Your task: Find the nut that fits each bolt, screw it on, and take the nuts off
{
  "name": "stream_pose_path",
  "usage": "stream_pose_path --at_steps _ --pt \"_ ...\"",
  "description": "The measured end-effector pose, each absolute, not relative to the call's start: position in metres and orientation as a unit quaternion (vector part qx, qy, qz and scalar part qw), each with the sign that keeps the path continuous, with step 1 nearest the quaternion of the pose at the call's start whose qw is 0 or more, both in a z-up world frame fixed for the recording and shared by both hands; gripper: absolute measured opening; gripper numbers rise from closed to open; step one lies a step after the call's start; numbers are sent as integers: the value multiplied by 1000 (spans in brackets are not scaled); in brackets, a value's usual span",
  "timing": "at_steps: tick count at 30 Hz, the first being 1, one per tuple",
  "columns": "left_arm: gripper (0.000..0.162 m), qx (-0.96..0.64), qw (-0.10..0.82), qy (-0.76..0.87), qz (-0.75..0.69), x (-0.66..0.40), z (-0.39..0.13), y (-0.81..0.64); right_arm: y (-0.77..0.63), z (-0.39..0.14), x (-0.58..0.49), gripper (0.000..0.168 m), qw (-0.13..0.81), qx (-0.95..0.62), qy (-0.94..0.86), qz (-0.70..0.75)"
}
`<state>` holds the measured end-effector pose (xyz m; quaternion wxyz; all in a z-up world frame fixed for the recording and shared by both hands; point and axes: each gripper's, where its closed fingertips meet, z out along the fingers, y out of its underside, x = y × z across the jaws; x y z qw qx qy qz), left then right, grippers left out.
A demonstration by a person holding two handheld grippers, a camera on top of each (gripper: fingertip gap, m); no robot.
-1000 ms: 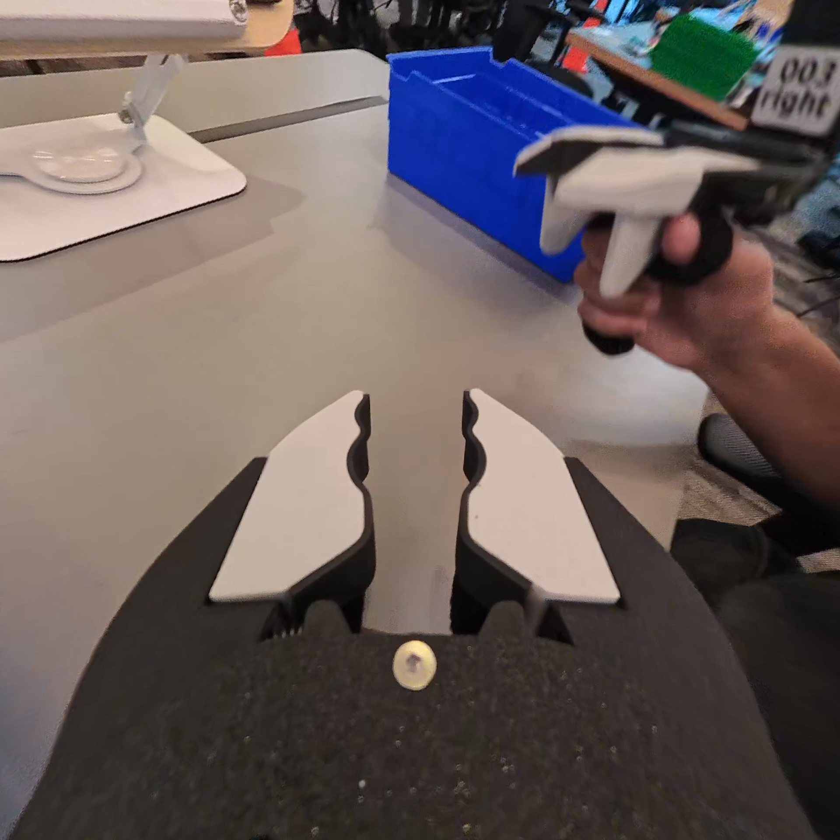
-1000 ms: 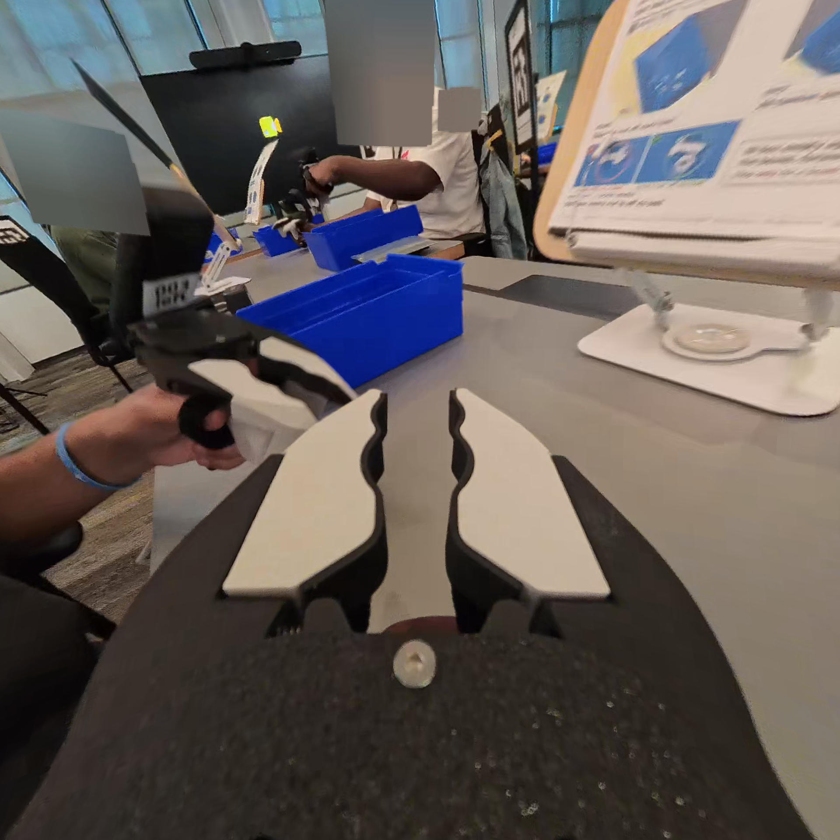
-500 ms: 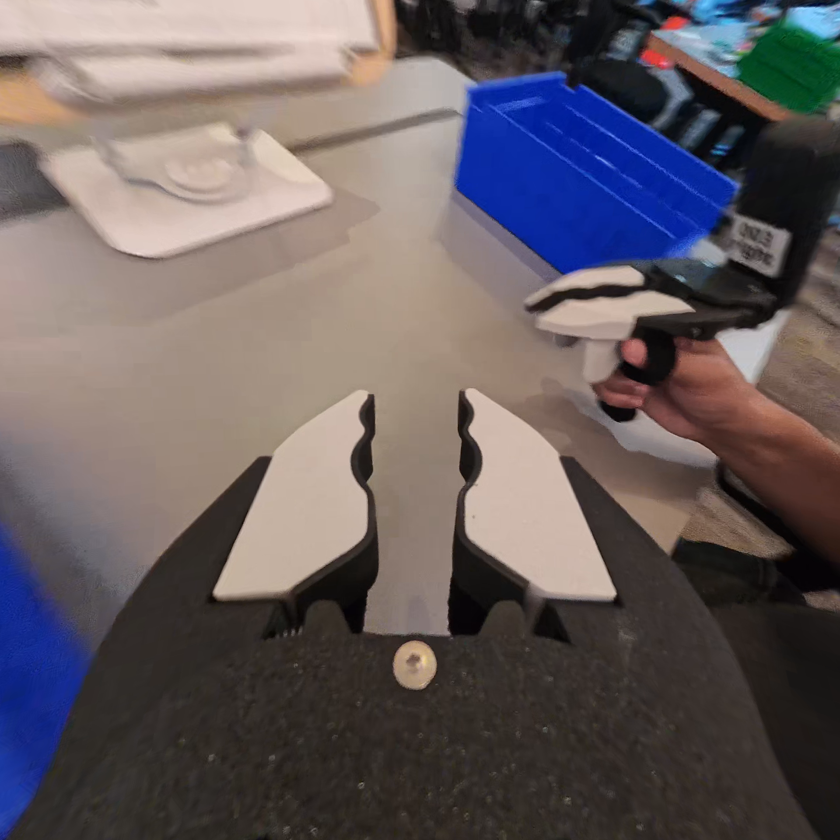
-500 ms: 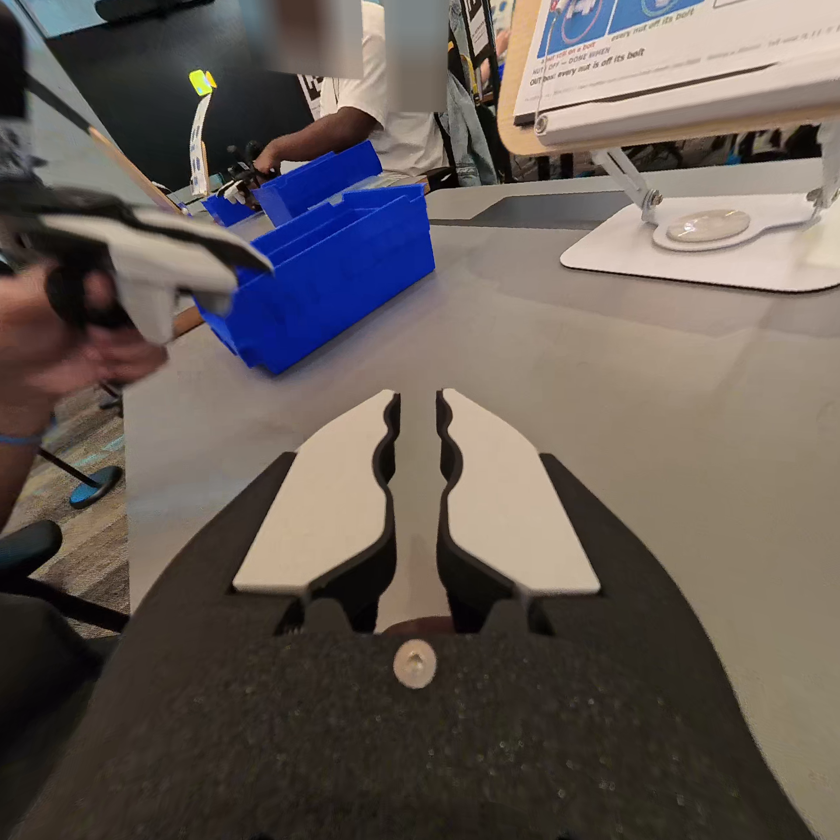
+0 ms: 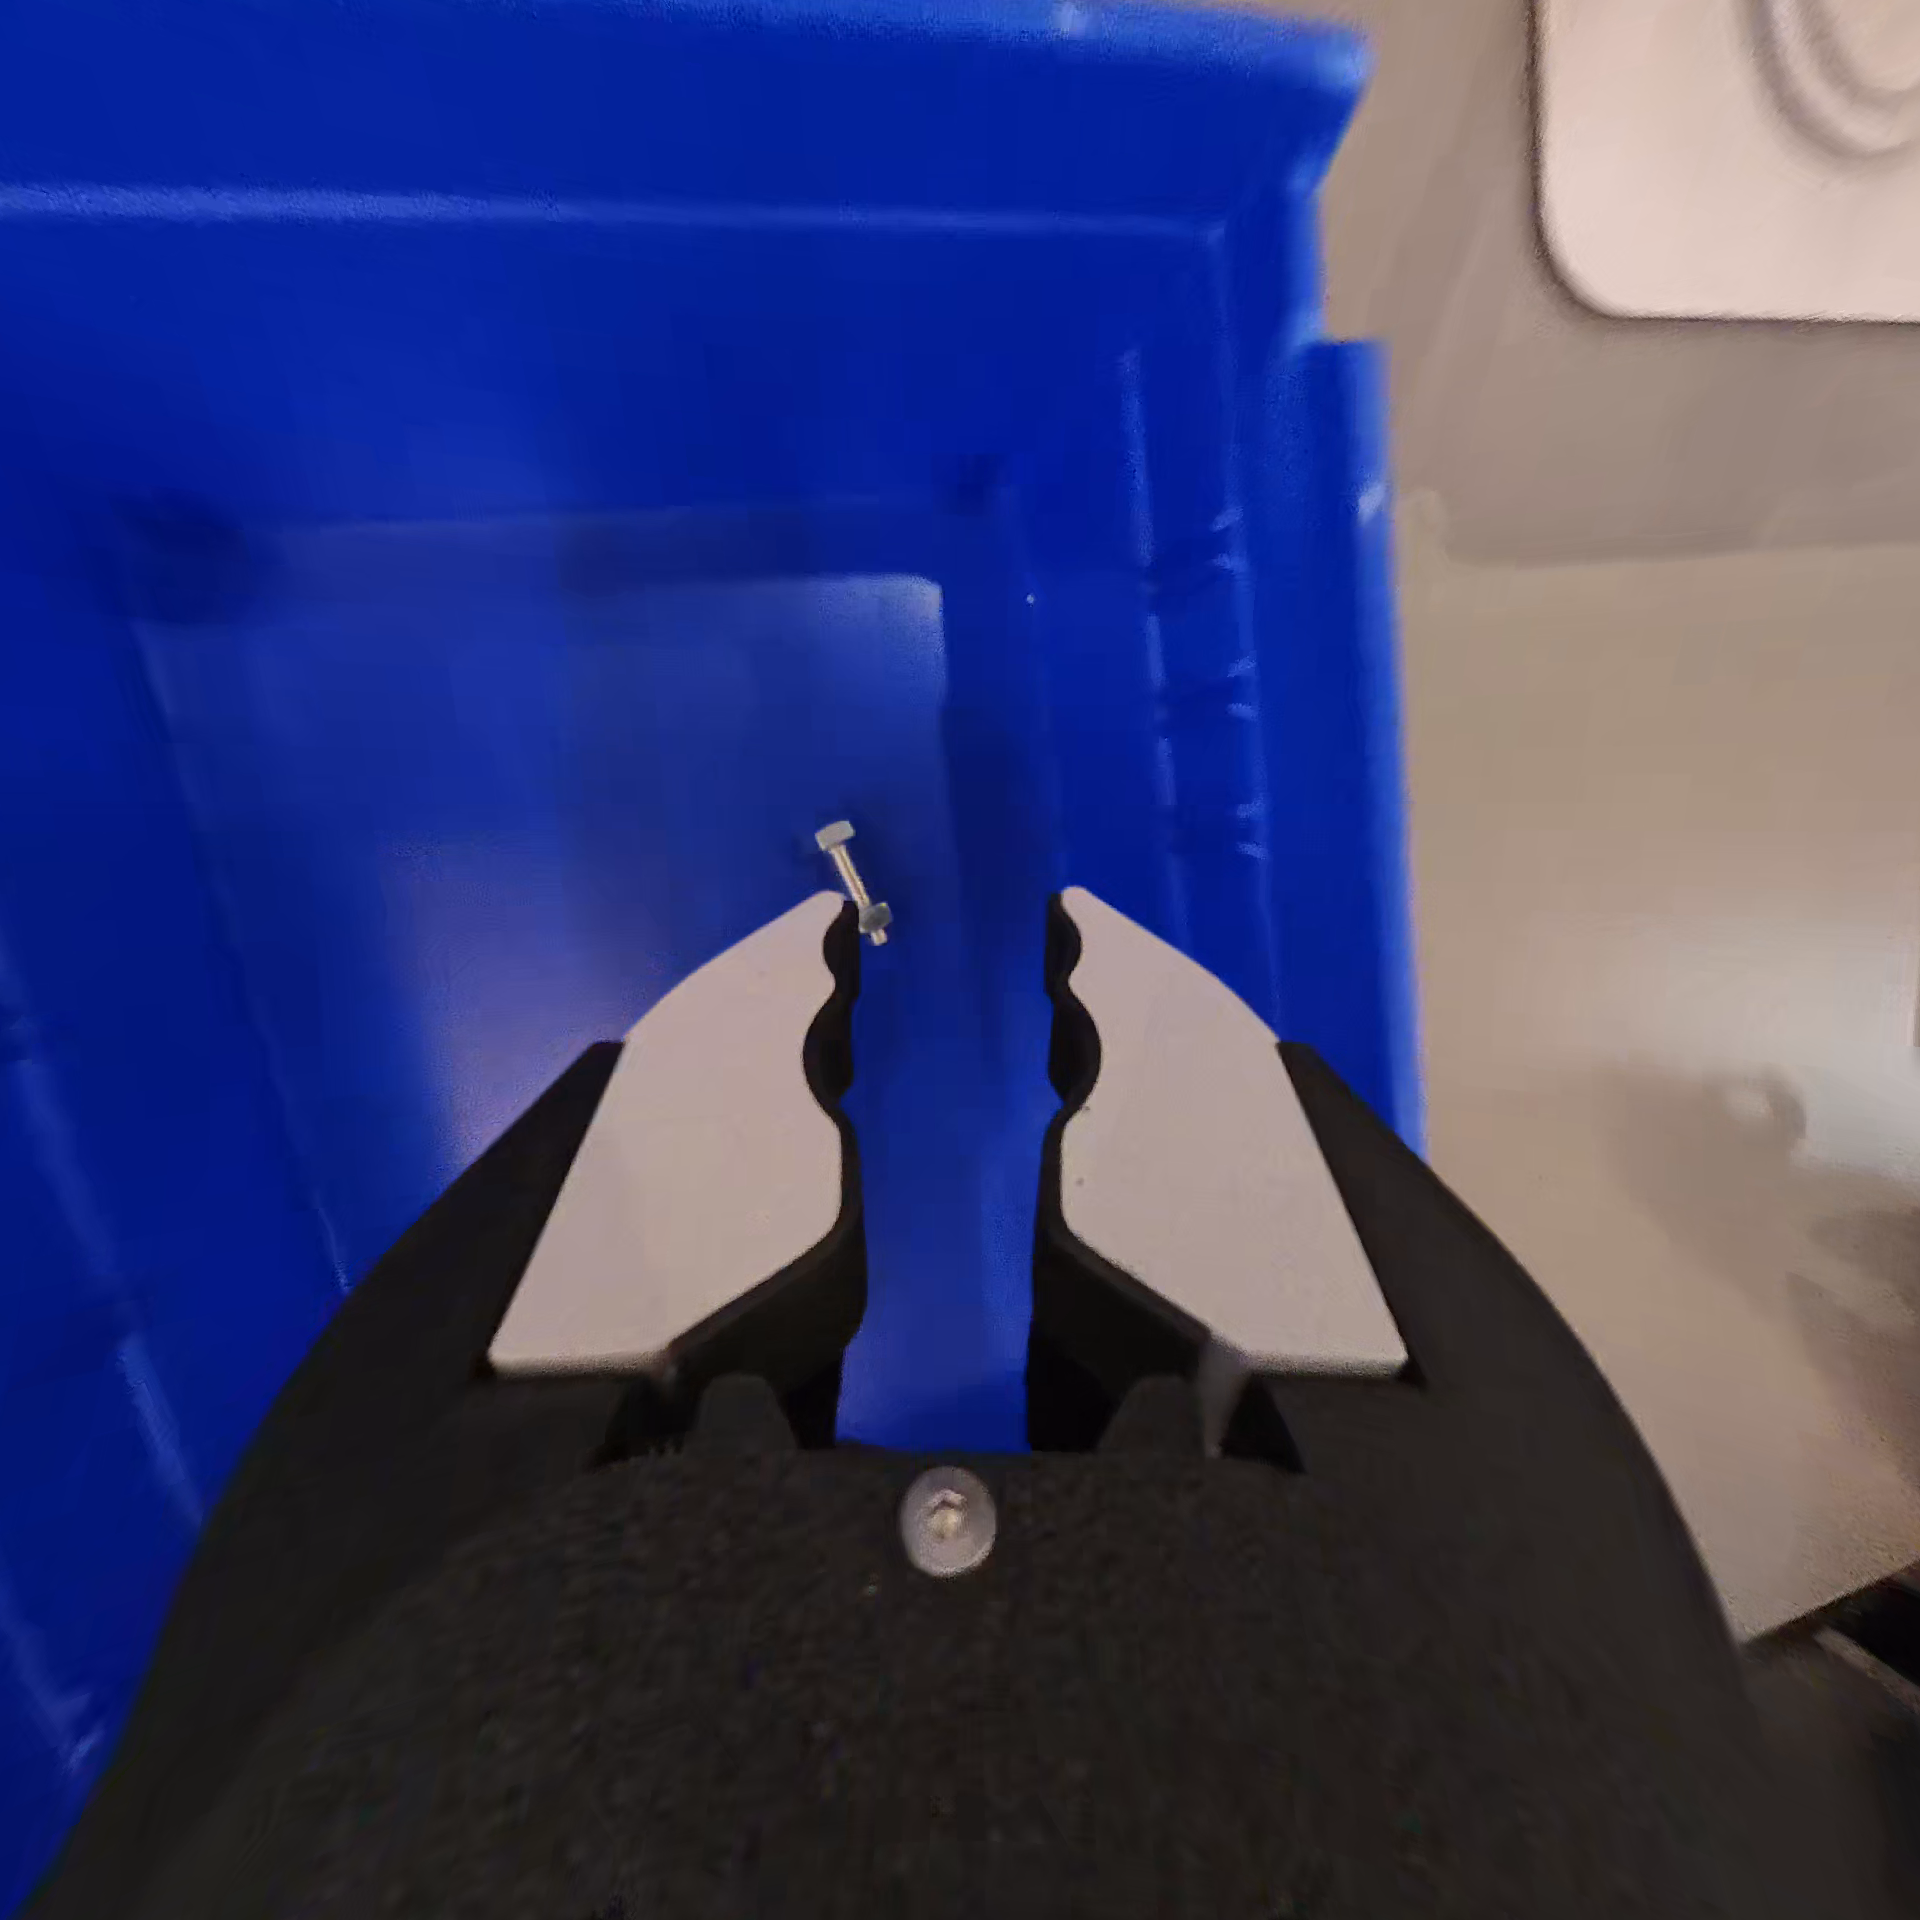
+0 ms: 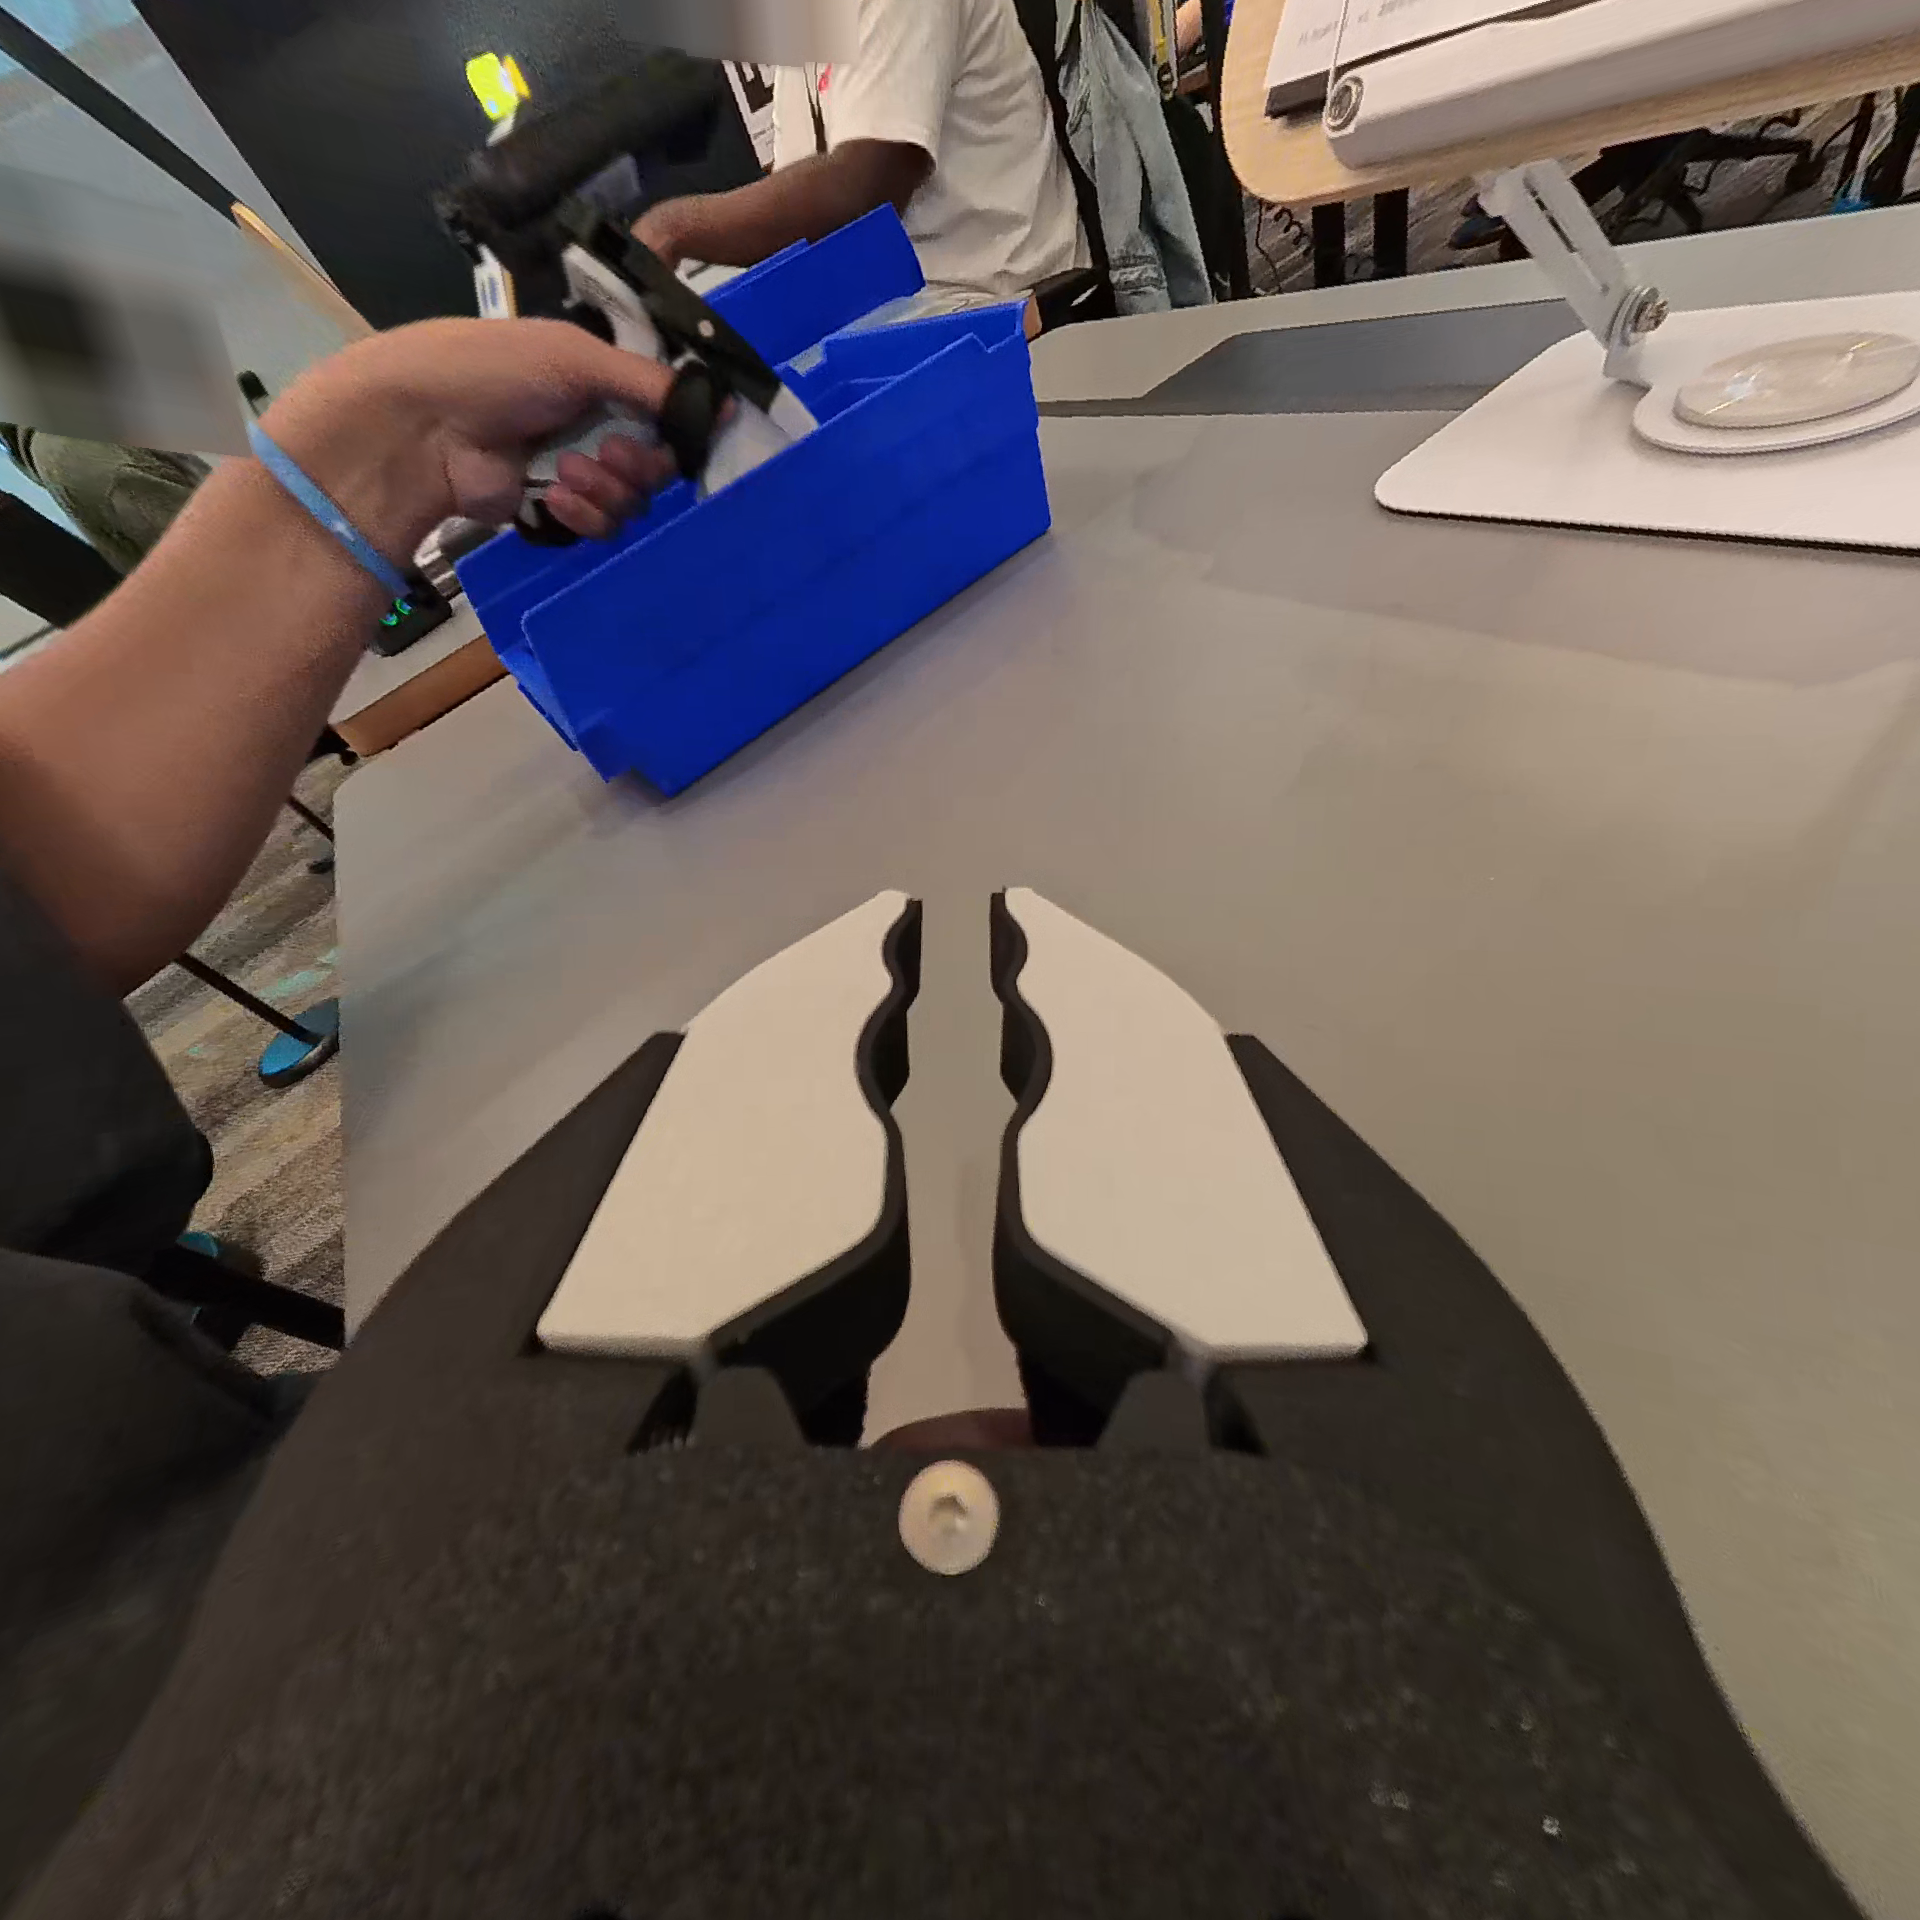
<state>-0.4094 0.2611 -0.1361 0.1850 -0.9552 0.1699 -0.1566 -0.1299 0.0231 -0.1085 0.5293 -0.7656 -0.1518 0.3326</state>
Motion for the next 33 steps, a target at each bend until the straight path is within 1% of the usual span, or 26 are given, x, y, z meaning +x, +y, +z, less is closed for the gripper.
stream_pose_path --at_steps 3,6,11,13,15,17,21,24,28,31,33 --pt "35 -967 152 160 -130 -417 -164 264 23 -109 -128 12 527 -767 -151 333" --pt "35 -972 140 148 -118 -422 -183 264 22 -109 -127 12 525 -768 -149 336" --pt "16 -972 145 165 -81 -429 -187 260 22 -111 -128 12 518 -770 -150 340" --pt "15 -969 140 189 -73 -431 -184 249 21 -112 -129 12 514 -771 -152 343" --pt "15 -958 164 218 -89 -430 -174 240 20 -110 -130 12 516 -771 -155 340" --pt "15 -935 191 264 -137 -421 -155 223 19 -109 -129 12 517 -771 -164 334" --pt "15 -866 247 357 -248 -397 -96 177 11 -100 -137 14 500 -754 -225 362" --pt "15 -793 270 461 -293 -368 -51 136 -4 -86 -157 22 465 -724 -321 395" --pt "15 -684 242 600 -338 -312 -16 74 -6 -52 -180 26 468 -668 -387 431" --pt "15 -627 212 664 -347 -268 -13 42 8 -29 -192 35 468 -645 -359 486" --pt "15 -605 199 691 -342 -242 -19 30 14 -25 -197 39 454 -642 -340 516"
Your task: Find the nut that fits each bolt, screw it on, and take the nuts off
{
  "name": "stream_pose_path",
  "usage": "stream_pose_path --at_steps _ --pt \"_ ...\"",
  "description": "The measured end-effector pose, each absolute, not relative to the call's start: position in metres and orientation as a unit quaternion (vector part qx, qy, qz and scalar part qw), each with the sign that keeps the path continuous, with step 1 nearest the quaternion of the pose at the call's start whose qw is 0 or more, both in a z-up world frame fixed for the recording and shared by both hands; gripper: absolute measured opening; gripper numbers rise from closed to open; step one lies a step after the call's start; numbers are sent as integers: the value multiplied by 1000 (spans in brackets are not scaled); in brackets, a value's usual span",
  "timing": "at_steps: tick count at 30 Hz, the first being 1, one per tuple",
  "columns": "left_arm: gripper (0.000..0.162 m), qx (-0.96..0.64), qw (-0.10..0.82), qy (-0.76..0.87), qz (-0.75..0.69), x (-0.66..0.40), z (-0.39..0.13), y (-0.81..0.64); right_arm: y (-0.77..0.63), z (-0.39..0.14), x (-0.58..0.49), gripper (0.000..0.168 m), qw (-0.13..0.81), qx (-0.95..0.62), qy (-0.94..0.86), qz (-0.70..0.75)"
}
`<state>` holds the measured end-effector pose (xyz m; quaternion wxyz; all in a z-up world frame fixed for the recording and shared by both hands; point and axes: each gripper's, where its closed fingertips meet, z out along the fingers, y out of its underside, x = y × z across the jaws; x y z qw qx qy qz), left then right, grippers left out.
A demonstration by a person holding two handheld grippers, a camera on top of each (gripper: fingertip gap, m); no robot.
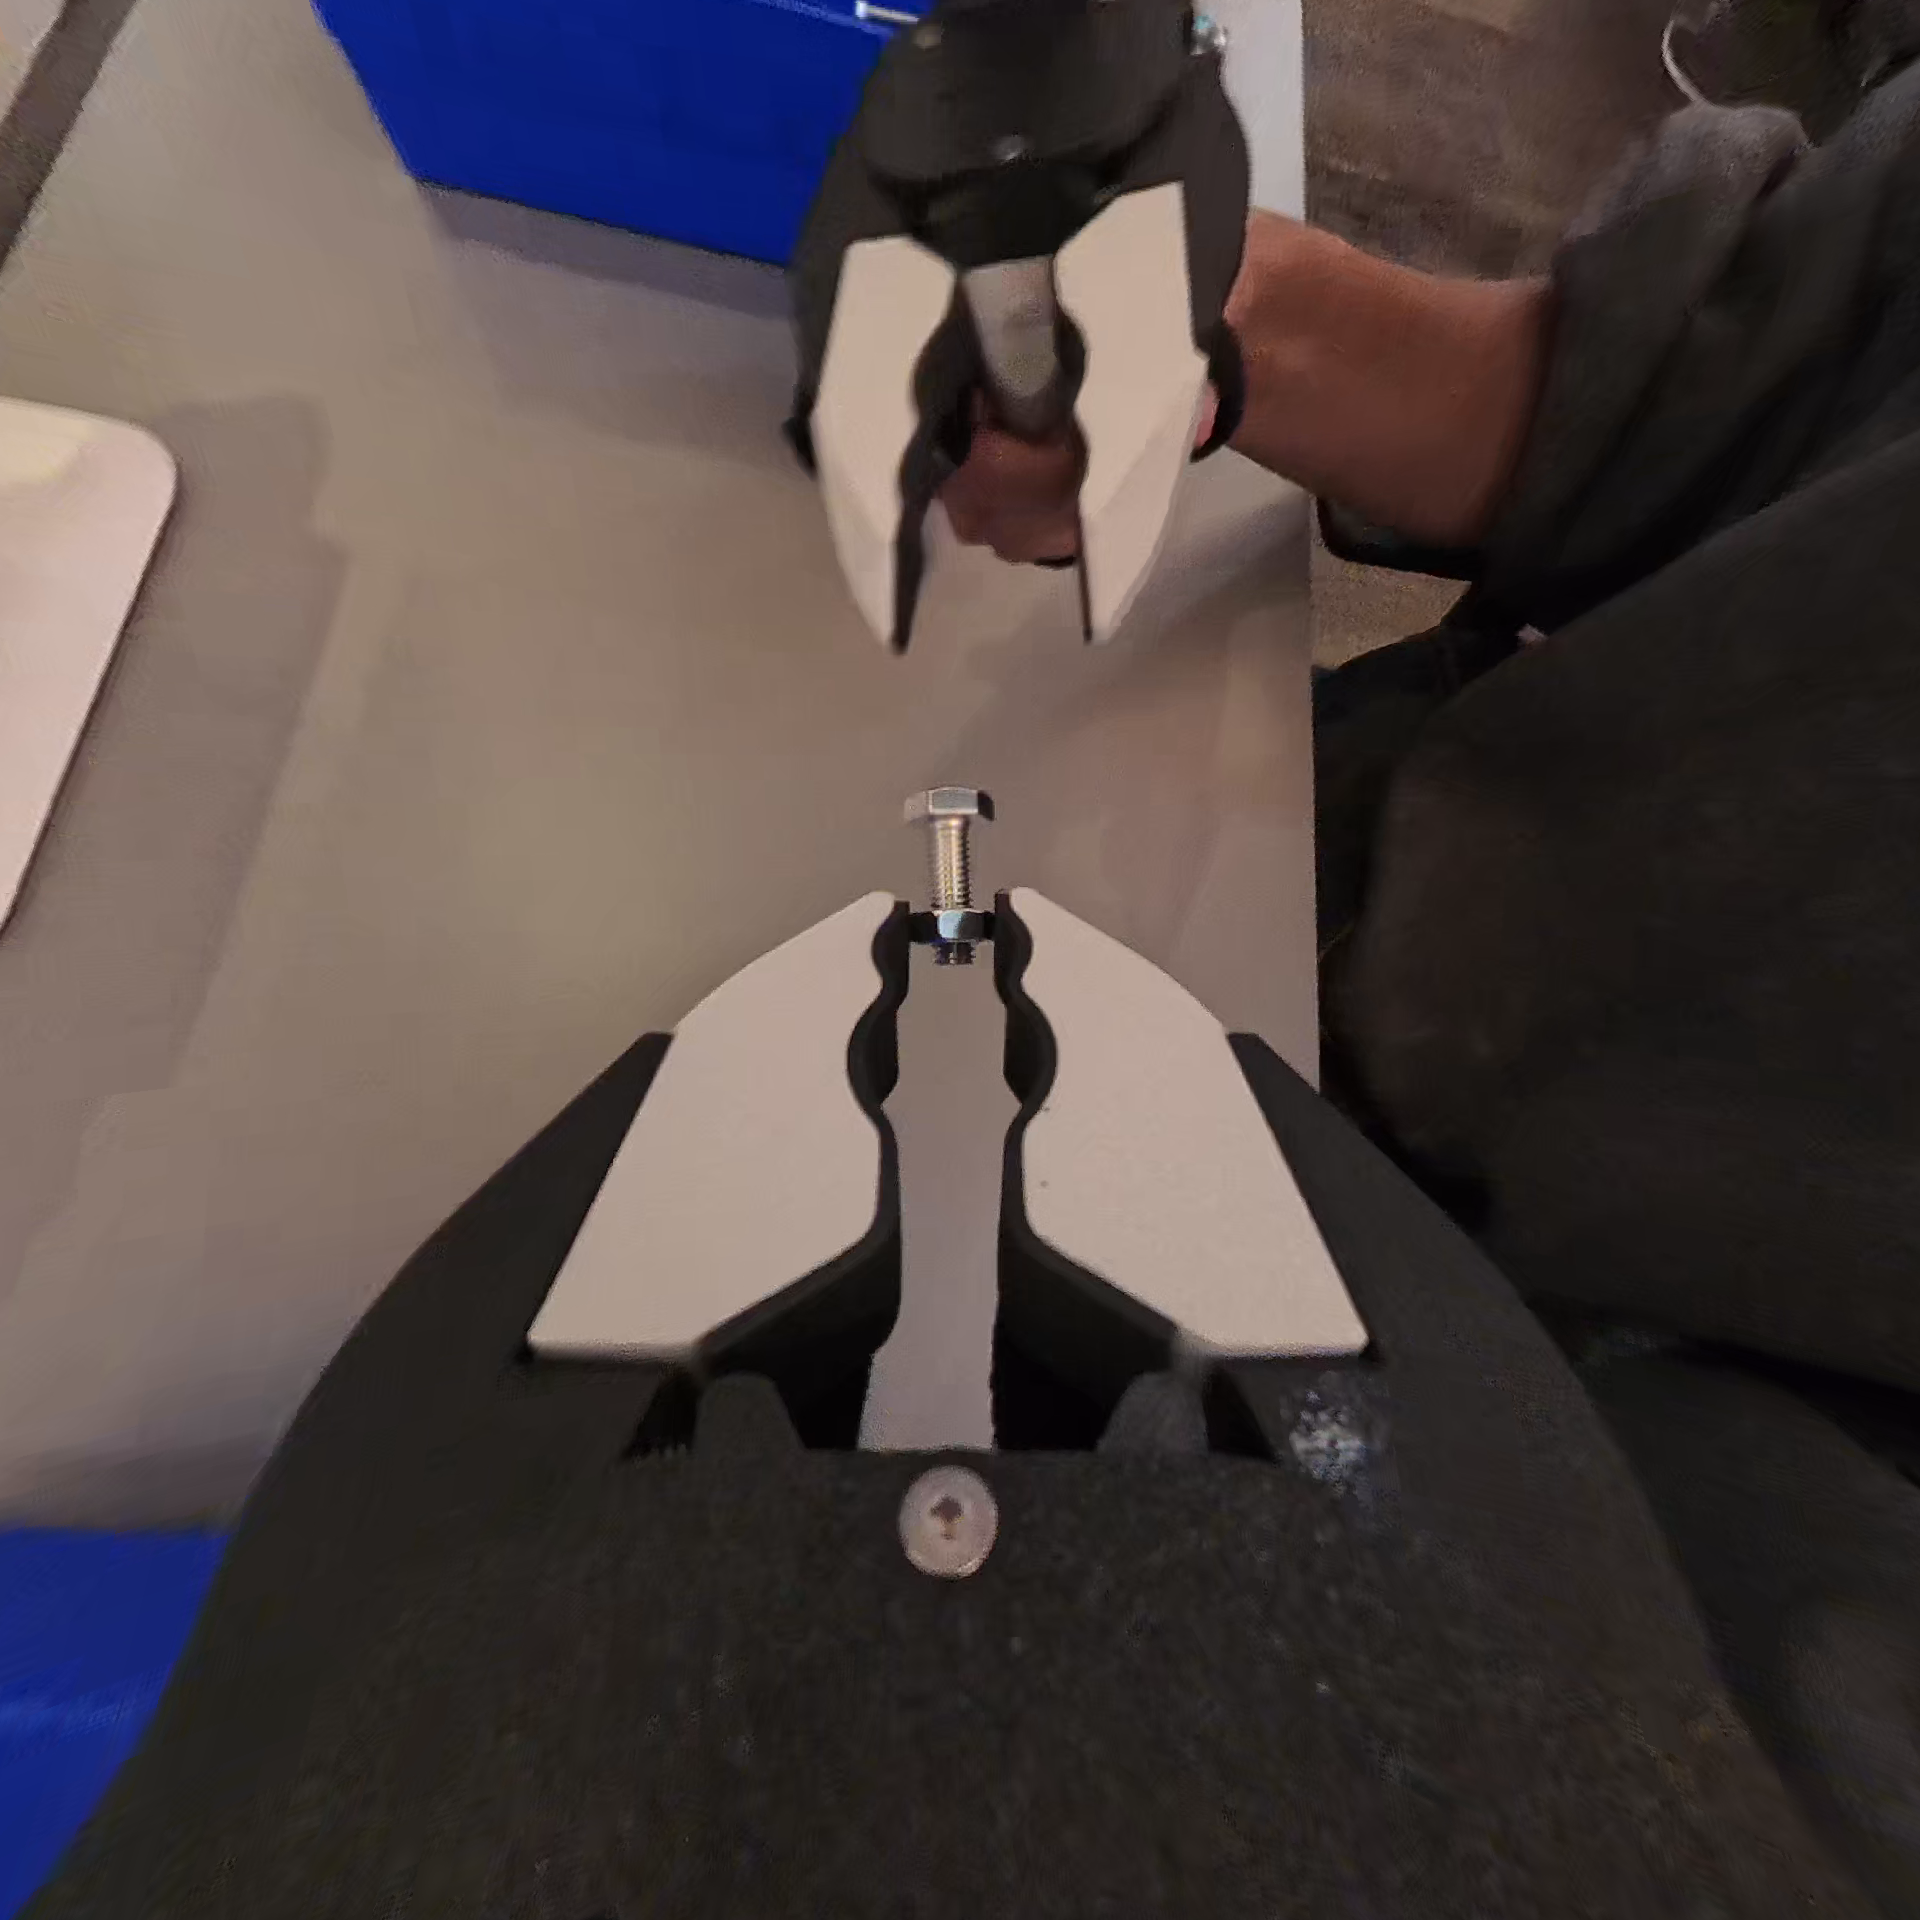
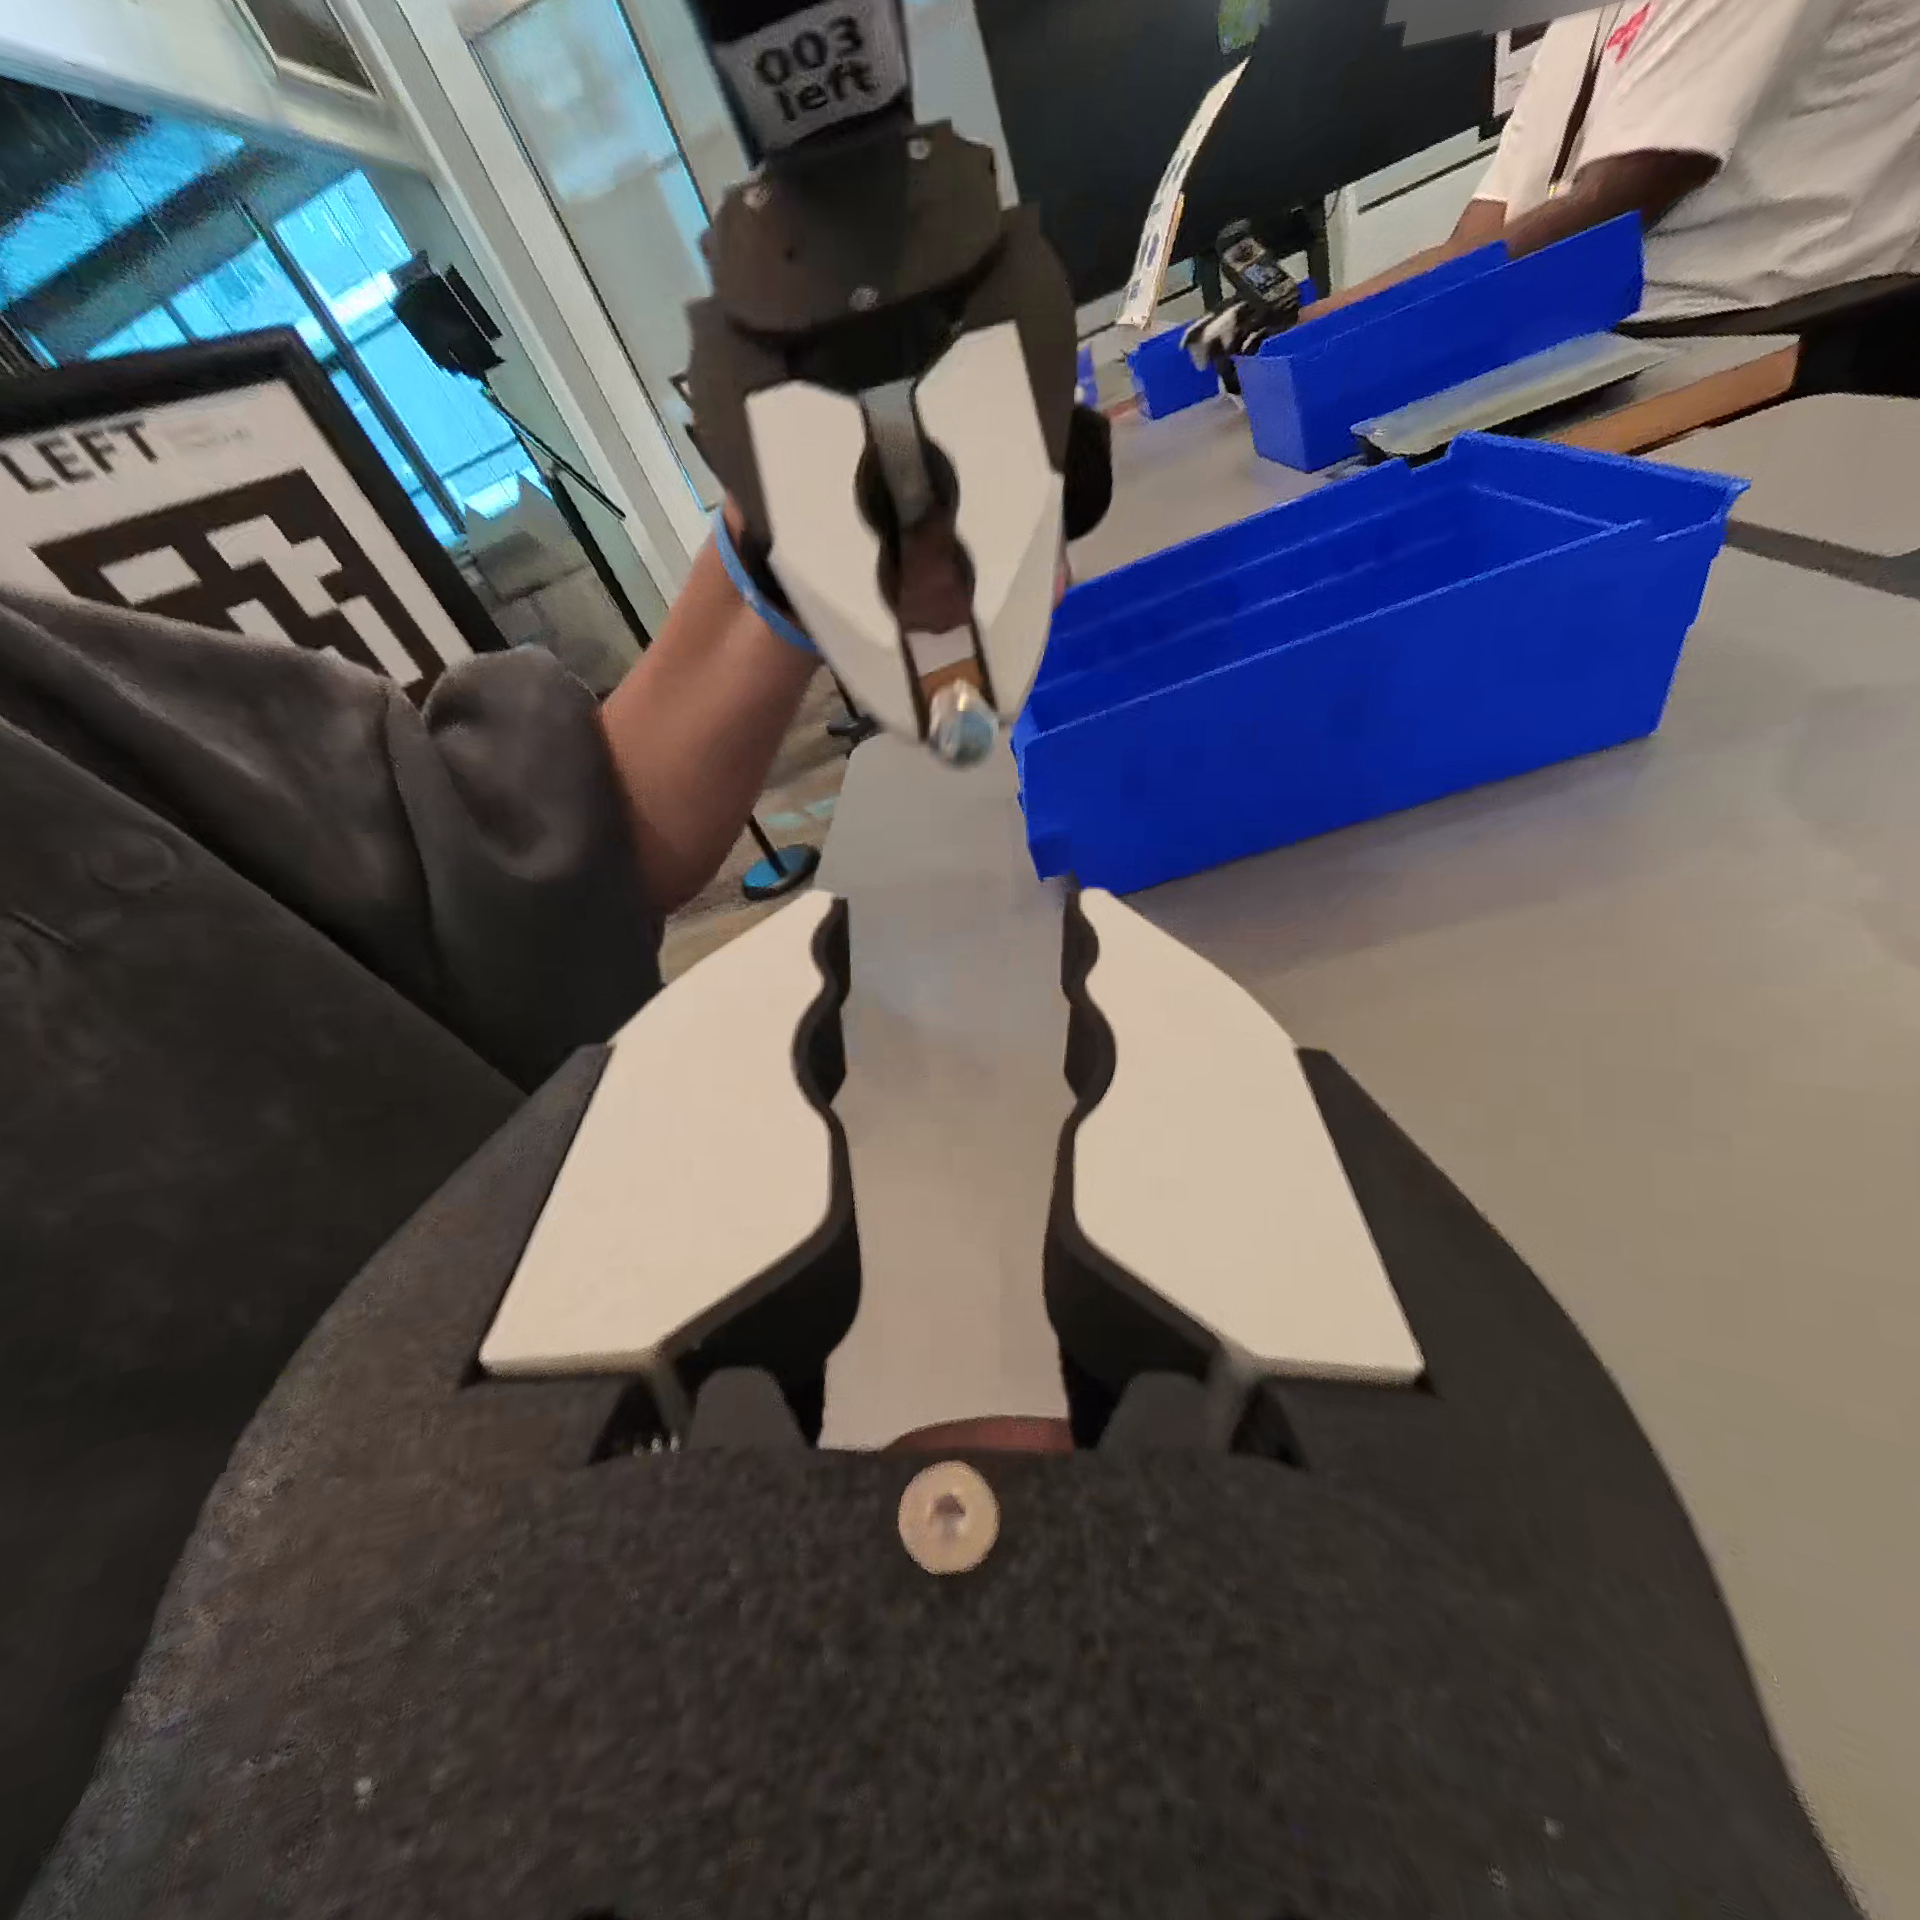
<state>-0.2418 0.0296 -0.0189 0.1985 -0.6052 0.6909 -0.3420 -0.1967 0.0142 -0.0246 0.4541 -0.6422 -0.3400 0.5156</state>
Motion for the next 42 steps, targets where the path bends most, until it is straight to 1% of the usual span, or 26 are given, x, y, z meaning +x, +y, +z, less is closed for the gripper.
stream_pose_path --at_steps 5,9,11,13,15,16,18,21,25,27,29,32,34,37,42 --pt "15 -587 182 713 -337 -202 -34 19 17 -28 -191 33 464 -642 -316 522" --pt "15 -587 176 717 -331 -187 -41 20 18 -34 -181 31 463 -656 -314 506" --pt "15 -587 174 720 -327 -184 -44 21 19 -34 -177 27 463 -653 -306 516" --pt "15 -586 173 721 -327 -182 -44 20 20 -39 -175 18 454 -659 -303 517" --pt "15 -584 173 721 -331 -180 -44 19 22 -45 -176 22 448 -664 -300 518" --pt "15 -586 176 719 -328 -180 -44 20 20 -45 -177 15 446 -659 -300 527" --pt "15 -585 174 720 -330 -180 -46 19 19 -48 -178 15 434 -658 -299 537" --pt "15 -586 174 715 -338 -180 -47 18 19 -48 -178 15 453 -649 -308 528" --pt "16 -594 195 663 -412 -177 -37 18 19 -41 -173 15 499 -633 -325 494" --pt "32 -603 198 609 -475 -177 -32 19 20 -35 -168 15 528 -624 -334 469" --pt "38 -605 204 548 -540 -178 -29 21 20 -31 -164 15 545 -621 -340 449" --pt "41 -596 202 461 -625 -179 -29 22 22 -25 -160 14 575 -618 -343 412" --pt "41 -597 210 427 -646 -179 -34 27 20 -22 -163 14 578 -613 -347 413" --pt "43 -581 196 426 -666 -181 -33 20 23 -27 -168 14 575 -620 -348 405" --pt "42 -565 225 440 -661 -177 -23 14 27 -40 -176 15 561 -639 -343 400"
